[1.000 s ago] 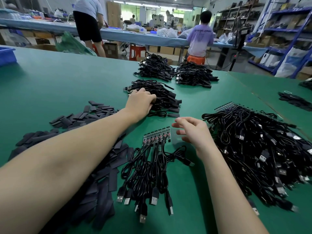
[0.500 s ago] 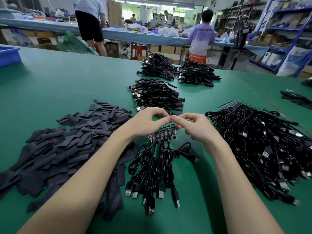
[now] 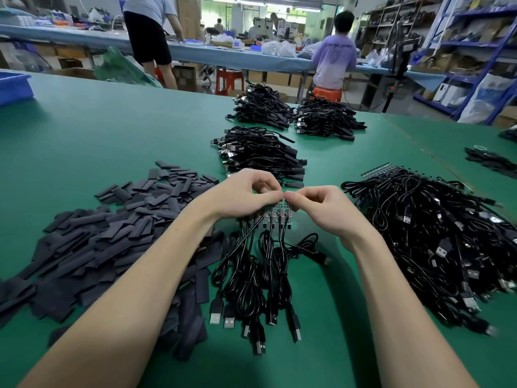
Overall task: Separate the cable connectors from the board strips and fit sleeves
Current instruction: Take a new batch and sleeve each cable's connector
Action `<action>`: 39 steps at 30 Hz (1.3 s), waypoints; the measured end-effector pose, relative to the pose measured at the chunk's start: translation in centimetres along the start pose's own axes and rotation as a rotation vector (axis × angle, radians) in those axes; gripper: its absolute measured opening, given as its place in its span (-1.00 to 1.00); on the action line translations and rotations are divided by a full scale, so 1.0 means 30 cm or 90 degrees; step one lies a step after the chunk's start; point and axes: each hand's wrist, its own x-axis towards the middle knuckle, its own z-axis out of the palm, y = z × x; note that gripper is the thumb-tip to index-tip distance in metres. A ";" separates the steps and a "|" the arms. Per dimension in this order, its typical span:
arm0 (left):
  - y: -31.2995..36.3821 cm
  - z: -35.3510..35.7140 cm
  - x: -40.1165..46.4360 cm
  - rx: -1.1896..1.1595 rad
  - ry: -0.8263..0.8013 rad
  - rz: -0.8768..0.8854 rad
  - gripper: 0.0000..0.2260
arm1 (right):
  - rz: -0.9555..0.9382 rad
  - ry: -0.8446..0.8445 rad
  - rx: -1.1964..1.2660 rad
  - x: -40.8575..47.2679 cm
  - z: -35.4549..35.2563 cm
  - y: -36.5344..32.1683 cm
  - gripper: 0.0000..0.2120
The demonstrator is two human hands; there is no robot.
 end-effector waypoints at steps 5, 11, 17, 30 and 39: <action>0.002 -0.015 -0.006 -0.027 -0.011 0.010 -0.90 | -0.053 -0.004 0.066 -0.013 0.016 0.012 -0.72; -0.006 -0.019 -0.006 -0.108 -0.032 0.000 -0.87 | -0.049 0.029 0.123 -0.003 0.031 0.017 -0.71; -0.017 -0.011 -0.014 -0.258 -0.070 -0.036 -0.89 | -0.017 -0.015 0.248 -0.016 0.043 0.013 -0.65; -0.017 0.023 -0.020 -0.414 -0.106 -0.063 -0.89 | 0.003 -0.066 0.379 -0.024 0.038 0.018 -0.65; -0.032 0.026 -0.006 -0.191 0.035 -0.173 -0.87 | 0.029 0.136 0.096 -0.027 -0.073 0.012 -0.66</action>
